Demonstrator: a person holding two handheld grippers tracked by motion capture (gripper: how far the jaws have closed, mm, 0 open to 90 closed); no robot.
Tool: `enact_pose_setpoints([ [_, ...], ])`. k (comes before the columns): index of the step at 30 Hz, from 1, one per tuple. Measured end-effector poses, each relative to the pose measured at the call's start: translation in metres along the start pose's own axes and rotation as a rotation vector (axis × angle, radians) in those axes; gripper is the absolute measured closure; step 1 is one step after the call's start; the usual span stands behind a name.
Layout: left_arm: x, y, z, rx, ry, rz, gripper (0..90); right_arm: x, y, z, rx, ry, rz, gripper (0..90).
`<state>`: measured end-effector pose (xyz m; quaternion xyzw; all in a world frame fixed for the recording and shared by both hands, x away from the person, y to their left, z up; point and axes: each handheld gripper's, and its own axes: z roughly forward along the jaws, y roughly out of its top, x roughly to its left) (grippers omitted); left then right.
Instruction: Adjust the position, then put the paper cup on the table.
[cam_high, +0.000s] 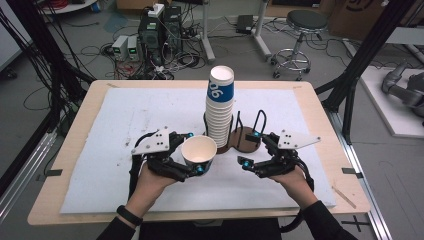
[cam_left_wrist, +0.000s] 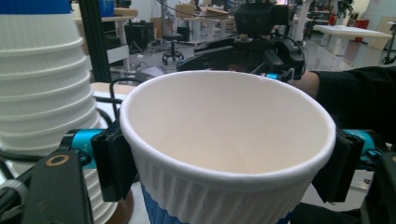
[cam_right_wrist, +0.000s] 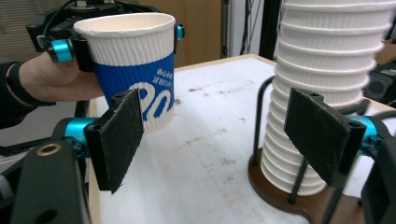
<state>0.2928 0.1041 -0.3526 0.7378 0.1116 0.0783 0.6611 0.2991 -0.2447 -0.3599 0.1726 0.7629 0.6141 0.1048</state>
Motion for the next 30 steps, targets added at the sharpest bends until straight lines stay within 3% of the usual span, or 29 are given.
enact_pose_setpoints([
  [4, 0.004, -0.003, -0.008, 0.005, 0.034, -0.003, 22.6, -0.006, -0.003, -0.007, 0.025, -0.032, -0.006, 20.4],
  [7, 0.005, -0.003, -0.011, -0.005, 0.041, -0.009, 22.5, -0.009, -0.008, -0.014, 0.012, -0.069, -0.009, 20.4],
  [14, 0.002, -0.001, -0.005, 0.003, 0.029, 0.001, 22.6, -0.013, -0.007, -0.024, -0.011, -0.129, 0.005, 20.5],
  [20, -0.002, 0.001, -0.004, 0.0, 0.018, 0.004, 22.6, -0.012, -0.004, -0.026, -0.031, -0.135, -0.021, 20.5],
  [24, -0.001, 0.001, -0.007, -0.004, 0.027, -0.002, 22.5, -0.013, -0.005, -0.026, -0.022, -0.138, -0.014, 20.5],
  [30, 0.0, 0.001, -0.012, -0.004, 0.046, -0.003, 22.5, -0.016, -0.007, -0.026, -0.009, -0.107, -0.004, 20.7],
])
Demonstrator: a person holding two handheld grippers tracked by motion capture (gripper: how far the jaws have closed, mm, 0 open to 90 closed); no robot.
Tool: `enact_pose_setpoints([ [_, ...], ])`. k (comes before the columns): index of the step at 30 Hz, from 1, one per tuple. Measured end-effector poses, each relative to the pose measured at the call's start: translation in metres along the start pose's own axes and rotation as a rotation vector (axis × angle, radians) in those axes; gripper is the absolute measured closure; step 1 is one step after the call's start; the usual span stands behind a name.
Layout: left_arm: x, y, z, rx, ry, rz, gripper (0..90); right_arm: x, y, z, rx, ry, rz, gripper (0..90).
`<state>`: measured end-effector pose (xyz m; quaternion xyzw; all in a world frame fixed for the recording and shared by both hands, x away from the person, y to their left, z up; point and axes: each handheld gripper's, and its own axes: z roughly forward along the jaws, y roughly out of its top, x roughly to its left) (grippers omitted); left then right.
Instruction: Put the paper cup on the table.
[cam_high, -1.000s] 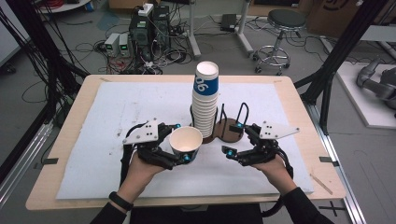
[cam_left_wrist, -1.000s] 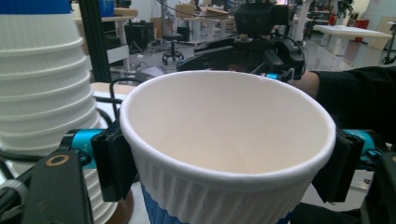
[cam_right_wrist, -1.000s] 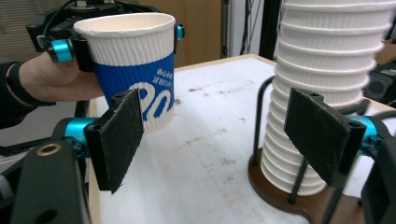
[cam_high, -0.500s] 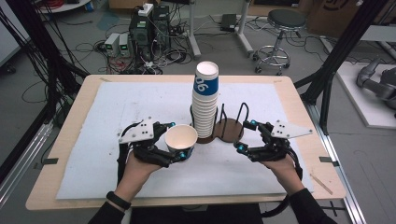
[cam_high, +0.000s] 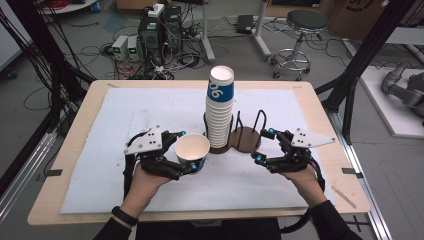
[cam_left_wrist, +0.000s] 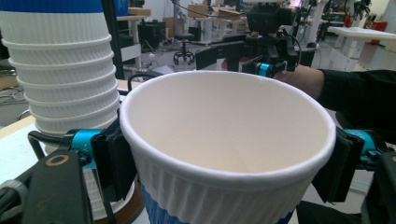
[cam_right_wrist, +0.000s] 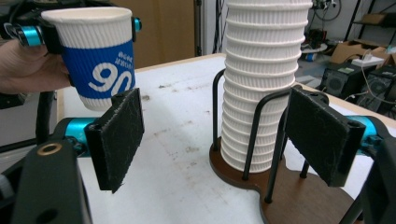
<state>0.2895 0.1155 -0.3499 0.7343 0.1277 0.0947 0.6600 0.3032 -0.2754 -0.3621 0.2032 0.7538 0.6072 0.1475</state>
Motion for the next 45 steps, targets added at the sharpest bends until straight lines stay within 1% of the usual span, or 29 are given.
enact_pose_setpoints([
  [3, 0.0, 0.002, -0.001, -0.005, 0.003, 0.002, 22.5, -0.002, -0.003, 0.0, 0.009, -0.004, 0.0, 20.7],
  [4, 0.0, 0.003, -0.001, -0.005, 0.009, 0.007, 22.5, -0.002, -0.004, -0.001, 0.011, 0.001, 0.011, 20.7],
  [5, 0.0, 0.004, -0.001, -0.007, 0.008, 0.007, 22.5, -0.003, -0.004, -0.002, 0.005, 0.006, 0.014, 20.7],
  [7, 0.0, 0.005, -0.001, -0.007, 0.012, 0.01, 22.5, -0.003, -0.005, -0.004, 0.004, -0.001, 0.017, 20.7],
  [11, 0.0, 0.007, 0.001, -0.011, 0.01, 0.009, 22.4, -0.004, -0.006, -0.007, 0.007, -0.013, 0.009, 20.7],
  [13, -0.001, 0.008, 0.002, -0.012, 0.012, 0.008, 22.3, -0.004, -0.006, -0.009, 0.005, -0.004, 0.005, 20.7],
  [14, 0.0, 0.009, 0.002, -0.008, 0.013, 0.012, 22.2, -0.004, -0.006, -0.009, 0.003, -0.011, -0.005, 20.7],
  [15, 0.0, 0.009, 0.002, -0.009, 0.014, 0.011, 22.2, -0.004, -0.006, -0.01, 0.01, -0.014, -0.003, 20.7],
  [17, 0.001, 0.01, 0.001, -0.01, 0.019, 0.011, 22.2, -0.005, -0.007, -0.01, 0.014, -0.018, -0.003, 20.7],
  [20, 0.002, 0.011, -0.002, -0.011, 0.033, 0.012, 22.2, -0.007, -0.008, -0.012, 0.008, -0.017, 0.012, 20.7],
  [27, 0.007, 0.014, -0.009, -0.014, 0.062, 0.012, 22.1, -0.01, -0.008, -0.013, 0.012, -0.038, 0.018, 20.7],
  [30, 0.01, 0.014, -0.012, -0.017, 0.082, 0.013, 22.2, -0.012, -0.008, -0.014, 0.01, -0.045, 0.021, 20.7],
  [31, 0.011, 0.014, -0.013, -0.009, 0.099, 0.021, 22.2, -0.012, -0.008, -0.014, 0.005, -0.048, 0.023, 20.7],
  [32, 0.013, 0.014, -0.015, -0.005, 0.107, 0.022, 22.1, -0.013, -0.008, -0.015, -0.002, -0.037, 0.032, 20.7],
  [35, 0.018, 0.014, -0.018, -0.009, 0.127, 0.016, 22.2, -0.014, -0.007, -0.016, 0.0, -0.047, 0.036, 20.7],
  [37, 0.022, 0.013, -0.021, -0.009, 0.141, 0.003, 22.2, -0.015, -0.007, -0.017, -0.001, -0.054, 0.037, 20.7],
  [38, 0.023, 0.013, -0.023, -0.011, 0.158, -0.008, 22.2, -0.015, -0.007, -0.017, -0.001, -0.054, 0.036, 20.7],
  [44, 0.032, 0.015, -0.03, -0.001, 0.227, 0.007, 22.2, -0.017, -0.007, -0.019, 0.0, -0.069, 0.042, 20.7],
  [45, 0.034, 0.016, -0.031, 0.0, 0.249, 0.008, 22.2, -0.017, -0.007, -0.019, -0.005, -0.072, 0.034, 20.7],
])
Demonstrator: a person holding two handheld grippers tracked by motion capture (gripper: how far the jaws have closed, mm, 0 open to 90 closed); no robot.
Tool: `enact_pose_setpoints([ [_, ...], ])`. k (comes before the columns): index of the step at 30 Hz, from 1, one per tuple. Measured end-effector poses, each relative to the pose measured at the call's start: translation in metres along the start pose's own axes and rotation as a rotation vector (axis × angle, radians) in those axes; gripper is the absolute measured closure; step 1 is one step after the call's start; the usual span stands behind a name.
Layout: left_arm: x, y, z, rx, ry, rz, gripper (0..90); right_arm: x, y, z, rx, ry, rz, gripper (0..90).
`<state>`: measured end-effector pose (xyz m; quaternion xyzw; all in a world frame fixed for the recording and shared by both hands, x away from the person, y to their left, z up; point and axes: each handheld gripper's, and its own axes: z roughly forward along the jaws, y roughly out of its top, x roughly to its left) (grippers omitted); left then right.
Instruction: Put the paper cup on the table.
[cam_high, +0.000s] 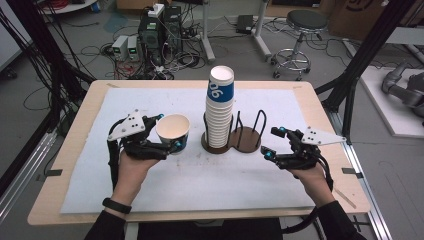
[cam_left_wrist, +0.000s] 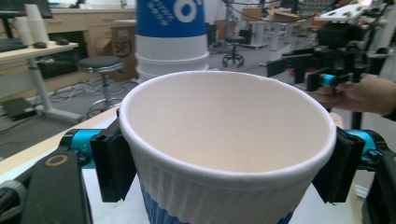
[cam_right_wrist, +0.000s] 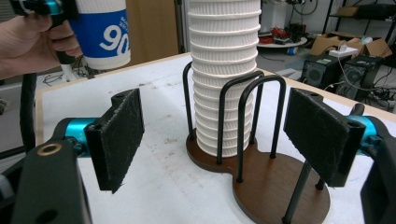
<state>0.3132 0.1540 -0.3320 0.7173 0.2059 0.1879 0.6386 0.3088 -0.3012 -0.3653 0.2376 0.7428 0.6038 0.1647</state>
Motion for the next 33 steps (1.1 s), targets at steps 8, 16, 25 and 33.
enact_pose_setpoints([
  [8, 0.017, -0.002, 0.0, 0.02, 0.119, 0.018, 22.2, -0.003, -0.002, -0.003, -0.004, -0.03, 0.005, 20.7],
  [16, 0.035, -0.011, 0.0, 0.018, 0.242, -0.01, 22.0, -0.005, -0.004, -0.006, -0.005, -0.048, 0.012, 20.7],
  [25, 0.06, -0.031, -0.004, 0.035, 0.339, -0.062, 21.5, -0.006, -0.007, -0.011, -0.006, -0.064, 0.017, 20.7],
  [33, 0.073, -0.047, -0.001, 0.03, 0.388, -0.079, 21.3, -0.005, -0.01, -0.013, -0.005, -0.076, 0.021, 20.7],
])
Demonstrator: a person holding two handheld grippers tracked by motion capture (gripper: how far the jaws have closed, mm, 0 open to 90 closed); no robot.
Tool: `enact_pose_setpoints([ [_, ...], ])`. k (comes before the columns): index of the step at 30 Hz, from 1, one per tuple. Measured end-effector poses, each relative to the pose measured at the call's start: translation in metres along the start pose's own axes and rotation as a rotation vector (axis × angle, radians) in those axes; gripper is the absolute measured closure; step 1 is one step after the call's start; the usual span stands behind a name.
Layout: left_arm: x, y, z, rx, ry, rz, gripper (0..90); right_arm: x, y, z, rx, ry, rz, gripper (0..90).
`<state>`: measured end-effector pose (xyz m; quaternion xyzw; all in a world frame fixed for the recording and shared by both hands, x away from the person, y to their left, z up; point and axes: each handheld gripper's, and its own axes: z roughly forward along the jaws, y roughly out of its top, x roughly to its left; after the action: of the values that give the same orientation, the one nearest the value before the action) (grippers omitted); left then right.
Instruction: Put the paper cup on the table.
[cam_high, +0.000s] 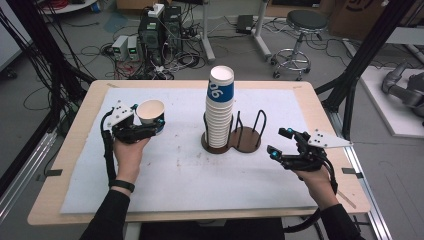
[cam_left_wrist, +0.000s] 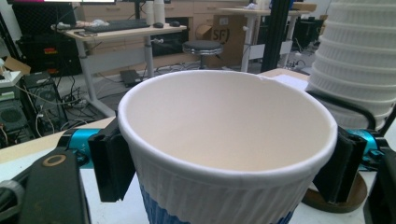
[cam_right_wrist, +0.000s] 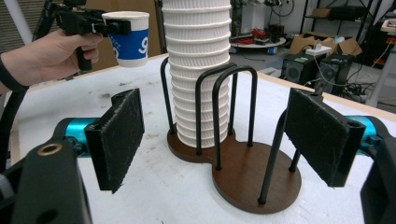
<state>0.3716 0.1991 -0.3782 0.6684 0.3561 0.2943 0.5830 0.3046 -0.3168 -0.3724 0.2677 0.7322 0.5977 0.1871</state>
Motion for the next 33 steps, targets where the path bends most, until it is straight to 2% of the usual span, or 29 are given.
enact_pose_setpoints([
  [6, 0.01, -0.009, 0.005, -0.003, 0.024, -0.017, 21.0, 0.0, -0.002, 0.0, 0.005, -0.003, -0.001, 20.7],
  [9, 0.013, -0.012, 0.007, -0.005, 0.037, -0.003, 21.0, -0.001, -0.002, 0.0, 0.006, -0.006, -0.006, 20.7],
  [12, 0.016, -0.019, 0.011, -0.013, 0.037, -0.022, 21.2, -0.001, -0.002, 0.0, 0.007, -0.006, -0.001, 20.7],
  [18, 0.023, -0.029, 0.019, 0.014, 0.06, -0.024, 21.4, -0.002, -0.003, 0.002, 0.007, -0.008, -0.008, 20.7],
  [21, 0.028, -0.035, 0.022, 0.012, 0.059, -0.048, 21.5, -0.001, -0.004, 0.003, 0.011, -0.007, -0.009, 20.7],
  [27, 0.035, -0.045, 0.031, 0.04, 0.08, -0.037, 21.5, 0.0, -0.005, 0.003, 0.013, -0.008, -0.01, 20.7],
  [29, 0.036, -0.047, 0.033, 0.042, 0.083, -0.026, 21.5, 0.0, -0.005, 0.003, 0.017, -0.006, -0.007, 20.7],
  [33, 0.039, -0.051, 0.036, 0.036, 0.086, -0.03, 21.5, -0.001, -0.006, 0.002, 0.012, -0.006, -0.002, 20.7],
])
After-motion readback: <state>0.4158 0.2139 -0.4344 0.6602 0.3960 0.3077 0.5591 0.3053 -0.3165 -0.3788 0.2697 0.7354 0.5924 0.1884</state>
